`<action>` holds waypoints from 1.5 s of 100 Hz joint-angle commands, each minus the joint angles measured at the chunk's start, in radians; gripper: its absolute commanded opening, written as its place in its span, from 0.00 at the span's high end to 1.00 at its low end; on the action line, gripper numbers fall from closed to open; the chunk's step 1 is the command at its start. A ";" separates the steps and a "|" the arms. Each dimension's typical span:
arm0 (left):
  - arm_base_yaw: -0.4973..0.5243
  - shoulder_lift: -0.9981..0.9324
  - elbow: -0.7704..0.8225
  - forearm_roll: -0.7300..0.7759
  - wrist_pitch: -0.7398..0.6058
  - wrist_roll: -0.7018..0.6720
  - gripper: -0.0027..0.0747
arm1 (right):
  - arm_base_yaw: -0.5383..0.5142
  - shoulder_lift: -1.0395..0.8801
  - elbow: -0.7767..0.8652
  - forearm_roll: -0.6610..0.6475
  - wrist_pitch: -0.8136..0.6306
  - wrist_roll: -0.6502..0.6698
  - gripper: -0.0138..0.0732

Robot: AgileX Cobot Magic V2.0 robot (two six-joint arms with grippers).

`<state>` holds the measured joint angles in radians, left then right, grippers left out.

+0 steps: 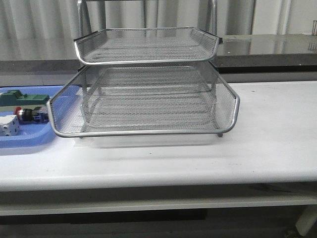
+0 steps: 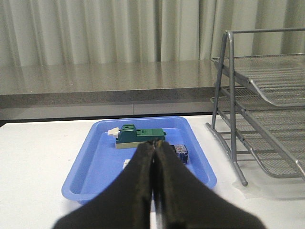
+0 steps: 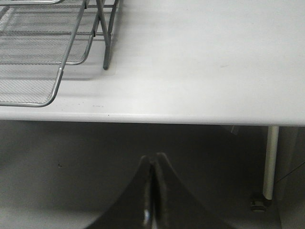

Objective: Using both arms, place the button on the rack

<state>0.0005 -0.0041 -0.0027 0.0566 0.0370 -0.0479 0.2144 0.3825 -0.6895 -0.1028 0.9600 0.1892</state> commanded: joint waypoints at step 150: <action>0.001 0.908 -0.879 0.027 0.459 0.026 0.99 | 0.001 0.008 -0.031 -0.014 -0.078 -0.004 0.92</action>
<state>0.0005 0.7893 -0.7662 0.0614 0.5073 -0.0415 0.2144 0.3825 -0.6895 -0.1028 0.9585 0.1892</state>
